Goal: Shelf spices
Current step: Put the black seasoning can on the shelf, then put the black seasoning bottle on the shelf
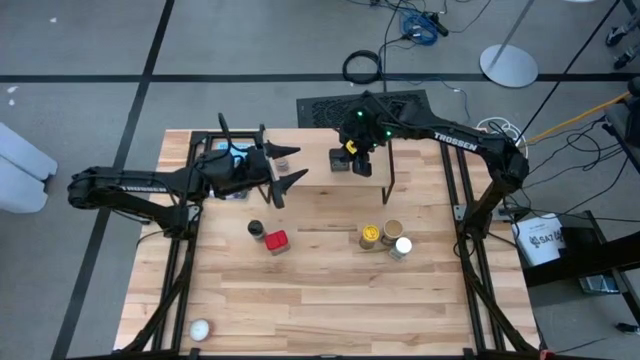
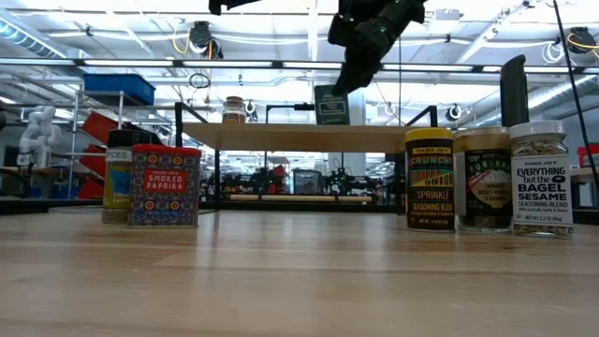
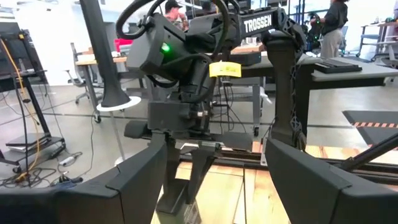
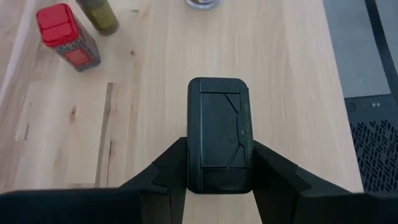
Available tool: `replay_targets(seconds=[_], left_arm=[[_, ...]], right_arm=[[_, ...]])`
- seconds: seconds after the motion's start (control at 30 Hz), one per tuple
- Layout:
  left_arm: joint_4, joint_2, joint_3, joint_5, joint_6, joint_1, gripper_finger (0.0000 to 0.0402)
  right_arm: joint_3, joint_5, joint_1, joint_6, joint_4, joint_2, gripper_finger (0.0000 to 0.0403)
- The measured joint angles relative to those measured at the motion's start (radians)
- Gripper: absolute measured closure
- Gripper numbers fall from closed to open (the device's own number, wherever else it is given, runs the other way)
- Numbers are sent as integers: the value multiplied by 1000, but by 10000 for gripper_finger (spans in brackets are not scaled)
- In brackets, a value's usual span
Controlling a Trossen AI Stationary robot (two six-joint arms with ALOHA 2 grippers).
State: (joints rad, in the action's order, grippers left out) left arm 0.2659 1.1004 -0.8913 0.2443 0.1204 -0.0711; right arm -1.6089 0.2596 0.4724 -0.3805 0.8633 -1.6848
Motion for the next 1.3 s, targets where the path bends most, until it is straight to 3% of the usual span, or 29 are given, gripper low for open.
replay_targets(seconds=[0.23,0.67,1.03,1.3], left_arm=[[0,0,0,0,0,0,118],[0,0,0,0,0,0,118],[-35,-19,2,6,-3,1,118],[-307,-130,2,15,-160,46,118]], right_arm=[[0,1,-1,6,8,0,265],[0,0,-1,24,30,3,208],[0,0,-27,27,29,98,169],[0,-57,-145,58,40,245,159]])
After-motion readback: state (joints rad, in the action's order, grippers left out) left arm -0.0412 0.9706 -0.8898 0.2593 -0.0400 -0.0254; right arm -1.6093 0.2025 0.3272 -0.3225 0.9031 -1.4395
